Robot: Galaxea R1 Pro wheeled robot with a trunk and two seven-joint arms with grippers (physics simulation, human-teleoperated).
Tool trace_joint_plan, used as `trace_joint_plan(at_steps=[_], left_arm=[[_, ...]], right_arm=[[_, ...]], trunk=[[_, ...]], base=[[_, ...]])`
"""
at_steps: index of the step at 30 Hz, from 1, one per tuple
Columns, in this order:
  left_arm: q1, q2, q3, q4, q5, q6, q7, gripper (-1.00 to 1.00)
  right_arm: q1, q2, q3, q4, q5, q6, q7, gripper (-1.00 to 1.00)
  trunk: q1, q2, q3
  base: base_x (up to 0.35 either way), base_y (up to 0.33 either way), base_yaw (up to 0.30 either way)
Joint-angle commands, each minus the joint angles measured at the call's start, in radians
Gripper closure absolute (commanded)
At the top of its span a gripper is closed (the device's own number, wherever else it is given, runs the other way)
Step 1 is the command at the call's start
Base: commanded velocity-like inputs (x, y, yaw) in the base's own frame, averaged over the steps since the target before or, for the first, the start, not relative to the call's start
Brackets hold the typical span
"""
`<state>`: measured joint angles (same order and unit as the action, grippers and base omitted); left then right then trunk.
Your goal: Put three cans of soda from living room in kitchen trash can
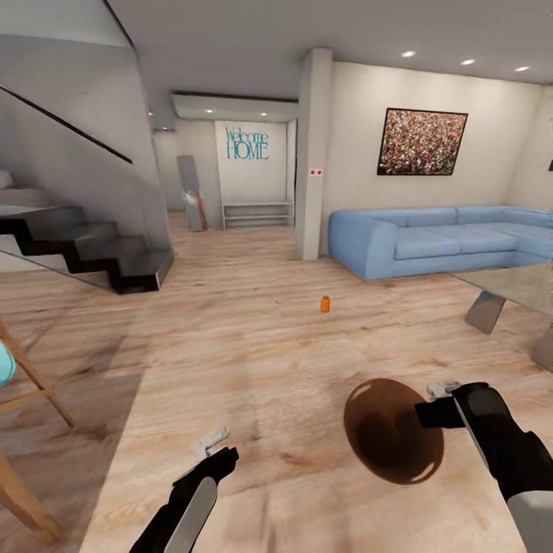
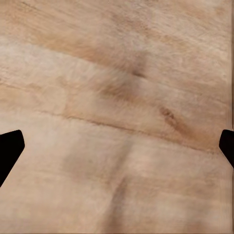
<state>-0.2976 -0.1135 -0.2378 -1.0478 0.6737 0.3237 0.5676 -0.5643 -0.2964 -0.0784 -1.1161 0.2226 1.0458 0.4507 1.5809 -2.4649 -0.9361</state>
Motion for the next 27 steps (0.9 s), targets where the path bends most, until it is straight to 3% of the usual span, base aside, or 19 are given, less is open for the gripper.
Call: trace_joint_plan(at_steps=[1,13,17,27], left_arm=[[0.000,0.000,0.000,0.000,0.000,0.000,0.000,-1.00],[0.000,0.000,0.000,0.000,0.000,0.000,0.000,-1.00],[0.000,0.000,0.000,0.000,0.000,0.000,0.000,-1.00],[0.000,0.000,0.000,0.000,0.000,0.000,0.000,-1.00]], right_arm=[[0.000,0.000,0.000,0.000,-0.010,0.001,0.005,1.00],[-0.009,0.001,-0.006,0.114,-0.010,0.001,-0.003,1.00],[-0.042,0.001,-0.008,0.182,-0.012,0.001,0.004,1.00],[-0.054,0.002,-0.007,0.215,-0.022,0.001,0.007,1.00]], trunk=[[0.000,0.000,0.000],[0.000,0.000,0.000],[0.000,0.000,-0.001],[0.000,0.000,-0.002]], base=[[0.344,0.000,-0.176],[0.344,0.000,-0.278],[0.344,0.000,-0.279],[0.344,0.000,-0.050]])
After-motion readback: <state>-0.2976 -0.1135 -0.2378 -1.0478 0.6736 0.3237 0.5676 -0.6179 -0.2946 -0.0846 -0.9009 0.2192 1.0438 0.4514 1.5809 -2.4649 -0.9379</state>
